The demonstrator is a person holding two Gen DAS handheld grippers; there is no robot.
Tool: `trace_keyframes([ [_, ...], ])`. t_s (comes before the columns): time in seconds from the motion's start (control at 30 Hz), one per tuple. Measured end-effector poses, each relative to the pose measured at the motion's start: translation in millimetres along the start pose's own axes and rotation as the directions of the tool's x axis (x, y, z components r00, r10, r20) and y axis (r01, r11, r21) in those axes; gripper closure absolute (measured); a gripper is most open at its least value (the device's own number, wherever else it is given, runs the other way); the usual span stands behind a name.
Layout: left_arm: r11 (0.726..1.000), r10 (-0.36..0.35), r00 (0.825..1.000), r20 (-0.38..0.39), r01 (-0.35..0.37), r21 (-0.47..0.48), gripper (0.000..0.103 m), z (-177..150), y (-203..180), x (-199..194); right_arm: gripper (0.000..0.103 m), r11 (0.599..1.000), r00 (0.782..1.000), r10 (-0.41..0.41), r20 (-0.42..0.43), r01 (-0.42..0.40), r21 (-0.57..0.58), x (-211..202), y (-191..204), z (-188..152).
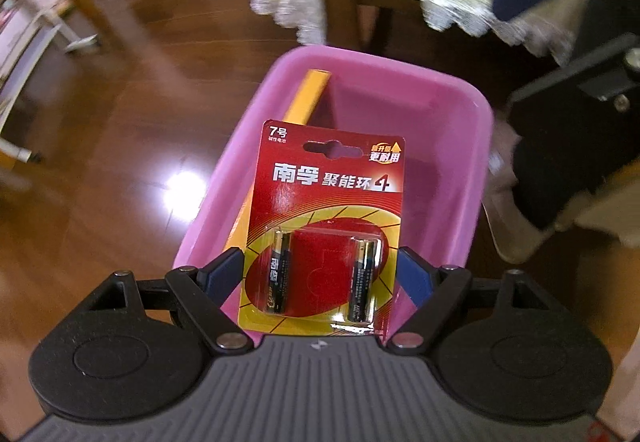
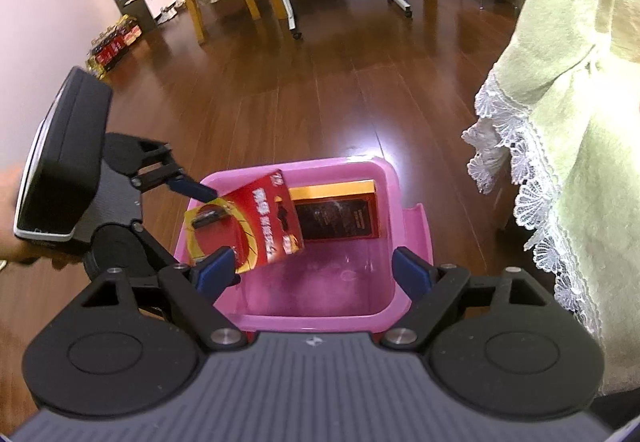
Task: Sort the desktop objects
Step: 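Lower the battery card into the pink tub and open the left tool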
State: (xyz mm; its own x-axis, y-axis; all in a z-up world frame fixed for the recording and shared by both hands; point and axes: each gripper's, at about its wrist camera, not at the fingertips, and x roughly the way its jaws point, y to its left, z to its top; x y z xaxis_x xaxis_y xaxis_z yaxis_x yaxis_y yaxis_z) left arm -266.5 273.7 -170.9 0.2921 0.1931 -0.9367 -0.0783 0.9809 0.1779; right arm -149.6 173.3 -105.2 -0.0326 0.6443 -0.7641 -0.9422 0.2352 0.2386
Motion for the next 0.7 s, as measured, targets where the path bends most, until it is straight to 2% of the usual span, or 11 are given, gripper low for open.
trace_keyframes([
  [0.23, 0.990, -0.023, 0.999, -0.046, 0.029, 0.137, 0.021, -4.4, -5.7, 16.8, 0.020, 0.999, 0.998, 0.021, -0.064, -0.023, -0.034, 18.3, 3.9, 2.1],
  [0.43, 0.986, -0.030, 0.999, -0.045, 0.036, 0.161, 0.021, -4.2, -3.6, 22.2, 0.020, 0.997, 0.993, 0.004, -0.115, -0.013, -0.078, 34.6, 10.7, 1.8],
  [0.7, 0.983, -0.032, 0.998, -0.054, 0.042, 0.179, 0.021, -3.8, -6.4, 22.3, 0.020, 0.998, 0.989, -0.005, -0.148, -0.005, -0.067, 43.1, 7.9, 2.0],
])
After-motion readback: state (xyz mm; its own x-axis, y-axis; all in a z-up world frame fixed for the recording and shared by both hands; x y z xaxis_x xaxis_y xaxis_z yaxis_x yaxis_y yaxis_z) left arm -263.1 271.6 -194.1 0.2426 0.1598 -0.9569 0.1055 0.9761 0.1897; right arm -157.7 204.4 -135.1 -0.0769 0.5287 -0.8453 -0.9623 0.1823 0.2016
